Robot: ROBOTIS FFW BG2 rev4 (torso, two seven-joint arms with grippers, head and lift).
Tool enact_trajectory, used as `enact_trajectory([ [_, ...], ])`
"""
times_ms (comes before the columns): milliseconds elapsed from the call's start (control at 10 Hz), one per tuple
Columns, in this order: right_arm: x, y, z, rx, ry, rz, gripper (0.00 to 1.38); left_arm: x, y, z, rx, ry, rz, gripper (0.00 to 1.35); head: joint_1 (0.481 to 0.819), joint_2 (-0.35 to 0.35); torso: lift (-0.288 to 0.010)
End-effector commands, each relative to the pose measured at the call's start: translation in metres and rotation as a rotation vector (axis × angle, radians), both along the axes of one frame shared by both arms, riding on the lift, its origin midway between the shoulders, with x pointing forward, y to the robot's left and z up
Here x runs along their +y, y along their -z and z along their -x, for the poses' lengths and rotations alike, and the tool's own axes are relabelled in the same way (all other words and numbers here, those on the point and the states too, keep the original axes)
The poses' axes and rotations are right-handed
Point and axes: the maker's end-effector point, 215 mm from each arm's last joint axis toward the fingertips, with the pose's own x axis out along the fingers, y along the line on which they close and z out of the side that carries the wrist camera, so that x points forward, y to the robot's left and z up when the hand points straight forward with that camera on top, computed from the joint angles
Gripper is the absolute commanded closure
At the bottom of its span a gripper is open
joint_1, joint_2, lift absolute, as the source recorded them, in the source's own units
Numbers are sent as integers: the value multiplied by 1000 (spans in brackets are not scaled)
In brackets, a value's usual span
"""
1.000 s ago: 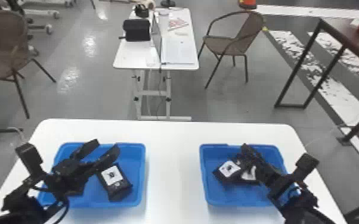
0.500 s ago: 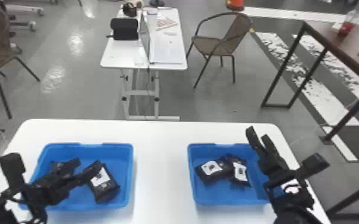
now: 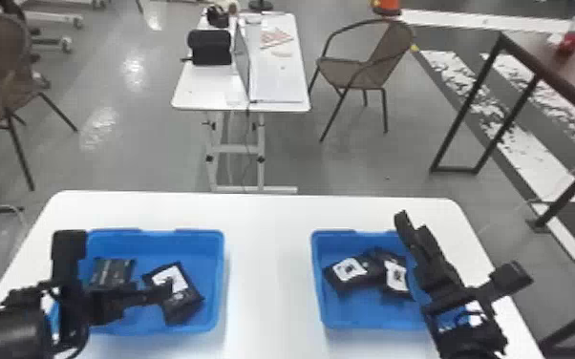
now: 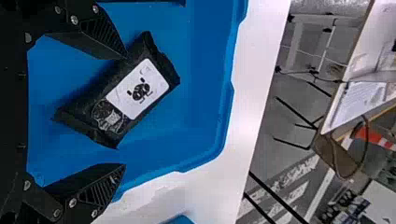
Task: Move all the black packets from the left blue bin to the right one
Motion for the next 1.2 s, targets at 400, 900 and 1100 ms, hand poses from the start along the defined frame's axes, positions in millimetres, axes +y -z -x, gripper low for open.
enact_trajectory([
  [400, 6, 11, 5, 13, -1, -47, 311, -34, 25, -12, 168, 76, 42, 226, 695, -116, 0],
  [900, 6, 17, 9, 15, 1, -82, 311, -25, 50, -3, 273, 64, 6, 306, 695, -112, 0],
  [1100, 8, 20, 10, 19, -3, -96, 311, -26, 59, -8, 266, 20, 25, 536, 695, -114, 0],
])
